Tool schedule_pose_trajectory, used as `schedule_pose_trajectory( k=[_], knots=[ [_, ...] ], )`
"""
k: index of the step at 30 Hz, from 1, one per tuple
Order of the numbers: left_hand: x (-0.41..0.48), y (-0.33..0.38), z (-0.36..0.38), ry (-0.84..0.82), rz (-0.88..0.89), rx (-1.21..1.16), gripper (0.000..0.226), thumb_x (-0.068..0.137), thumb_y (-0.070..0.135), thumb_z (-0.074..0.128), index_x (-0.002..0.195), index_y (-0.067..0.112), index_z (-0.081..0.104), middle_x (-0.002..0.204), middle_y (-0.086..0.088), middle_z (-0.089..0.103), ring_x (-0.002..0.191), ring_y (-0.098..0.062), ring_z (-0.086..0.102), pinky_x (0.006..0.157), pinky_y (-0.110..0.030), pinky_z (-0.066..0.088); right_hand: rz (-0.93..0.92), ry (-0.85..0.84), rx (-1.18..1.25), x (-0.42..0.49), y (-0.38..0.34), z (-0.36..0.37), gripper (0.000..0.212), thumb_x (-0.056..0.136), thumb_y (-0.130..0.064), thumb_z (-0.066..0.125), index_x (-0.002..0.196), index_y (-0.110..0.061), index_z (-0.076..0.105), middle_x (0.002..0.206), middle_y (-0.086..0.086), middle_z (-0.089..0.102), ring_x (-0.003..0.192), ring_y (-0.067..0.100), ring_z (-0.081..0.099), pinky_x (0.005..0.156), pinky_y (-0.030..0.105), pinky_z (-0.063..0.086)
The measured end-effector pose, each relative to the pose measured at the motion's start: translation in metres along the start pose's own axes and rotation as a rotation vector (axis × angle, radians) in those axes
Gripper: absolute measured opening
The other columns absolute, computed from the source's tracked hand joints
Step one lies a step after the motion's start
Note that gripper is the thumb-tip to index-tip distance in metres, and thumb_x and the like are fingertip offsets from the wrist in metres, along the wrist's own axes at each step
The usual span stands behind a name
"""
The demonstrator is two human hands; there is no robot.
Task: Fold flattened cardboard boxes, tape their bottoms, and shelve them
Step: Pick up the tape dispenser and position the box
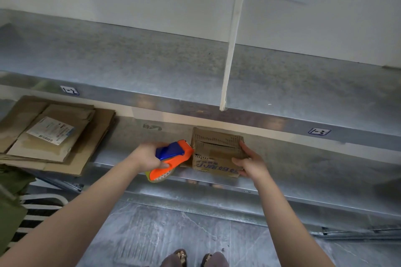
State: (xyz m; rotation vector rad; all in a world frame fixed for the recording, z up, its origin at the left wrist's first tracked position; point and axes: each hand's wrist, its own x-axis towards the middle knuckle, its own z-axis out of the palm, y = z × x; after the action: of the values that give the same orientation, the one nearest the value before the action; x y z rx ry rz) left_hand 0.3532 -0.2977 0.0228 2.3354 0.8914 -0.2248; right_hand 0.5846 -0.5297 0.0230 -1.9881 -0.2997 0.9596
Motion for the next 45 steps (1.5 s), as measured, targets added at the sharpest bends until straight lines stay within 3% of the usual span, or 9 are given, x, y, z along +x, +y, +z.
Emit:
schedule_pose_trajectory(
  k=[6,11,16,22,24,27,33,39,45],
  knots=[
    [0.002,0.0,-0.01,0.083,0.159,0.127,0.056,0.076,0.032,0.077,0.126,0.032,0.052,0.118,0.004,0.059,0.111,-0.022,0.055,0.089,-0.028,0.044,-0.006,0.01,-0.011,-0.002,0.0,0.001,0.073,0.087,-0.008,0.068,0.147,-0.036,0.036,0.12,-0.005,0.059,0.104,0.023,0.063,0.087,0.04,0.057],
    [0.009,0.0,-0.01,0.069,0.177,0.547,0.054,0.089,0.025,0.058,0.141,0.035,0.044,0.131,-0.005,0.048,0.121,-0.03,0.041,0.099,-0.032,0.032,-0.003,-0.002,-0.012,0.0,0.001,-0.001,0.073,0.087,-0.008,0.067,0.147,-0.035,0.037,0.117,-0.004,0.06,0.105,0.024,0.063,0.088,0.041,0.057],
    [0.013,-0.024,-0.011,0.042,0.181,0.401,0.05,0.089,0.034,0.06,0.138,0.033,0.048,0.122,-0.008,0.055,0.109,-0.031,0.045,0.088,-0.031,0.041,-0.002,-0.012,0.009,0.005,0.004,-0.003,0.073,0.086,-0.006,0.069,0.147,-0.033,0.038,0.103,-0.011,0.062,0.1,0.025,0.065,0.093,0.049,0.053],
    [0.018,-0.041,-0.003,0.043,0.117,0.362,0.059,0.089,0.024,0.06,0.144,0.033,0.039,0.132,-0.007,0.048,0.116,-0.026,0.04,0.091,-0.032,0.04,-0.032,-0.005,0.002,0.005,0.007,-0.003,0.072,0.086,-0.006,0.069,0.146,-0.034,0.04,0.098,-0.018,0.06,0.102,0.029,0.065,0.092,0.052,0.053],
    [0.018,-0.043,-0.003,0.027,0.09,0.421,0.064,0.09,0.028,0.059,0.147,0.035,0.032,0.143,-0.008,0.038,0.128,-0.028,0.032,0.104,-0.037,0.034,-0.054,-0.013,-0.025,0.005,0.009,-0.004,0.071,0.086,-0.008,0.069,0.145,-0.036,0.04,0.099,-0.021,0.059,0.097,0.023,0.065,0.091,0.05,0.054],
    [0.016,-0.039,-0.001,0.021,0.045,0.53,0.069,0.09,0.052,0.05,0.151,0.037,0.021,0.159,-0.007,0.014,0.146,-0.033,0.005,0.118,-0.049,0.002,-0.071,-0.026,-0.039,0.008,0.011,-0.005,0.072,0.084,-0.011,0.07,0.143,-0.039,0.042,0.108,-0.018,0.062,0.1,0.022,0.065,0.09,0.05,0.055],
    [0.013,-0.019,0.0,0.149,0.083,0.482,0.073,0.091,0.053,0.051,0.152,0.03,0.02,0.161,-0.002,0.009,0.148,-0.032,-0.004,0.119,-0.047,-0.004,-0.234,0.005,-0.262,0.001,0.009,-0.003,0.067,0.087,-0.023,0.067,0.145,-0.036,0.035,0.136,-0.003,0.052,0.116,0.02,0.055,0.088,0.032,0.05],
    [0.0,0.045,0.012,0.246,0.347,0.315,0.062,0.098,0.044,0.043,0.153,0.025,0.019,0.16,0.004,0.015,0.149,-0.018,0.007,0.115,-0.025,-0.006,-0.395,0.087,-0.536,-0.007,0.02,-0.003,0.056,0.094,-0.036,0.058,0.144,-0.035,0.034,0.145,0.002,0.037,0.121,0.025,0.053,0.091,0.032,0.049],
    [0.007,0.089,0.048,0.191,0.486,0.459,0.068,0.091,0.054,0.023,0.145,0.017,0.041,0.151,-0.001,0.039,0.142,-0.022,0.033,0.115,-0.036,0.005,-0.485,0.101,-0.724,-0.004,0.023,0.001,0.052,0.098,-0.037,0.046,0.147,-0.039,0.032,0.159,0.003,0.017,0.136,0.028,0.038,0.103,0.038,0.045]
  ],
)
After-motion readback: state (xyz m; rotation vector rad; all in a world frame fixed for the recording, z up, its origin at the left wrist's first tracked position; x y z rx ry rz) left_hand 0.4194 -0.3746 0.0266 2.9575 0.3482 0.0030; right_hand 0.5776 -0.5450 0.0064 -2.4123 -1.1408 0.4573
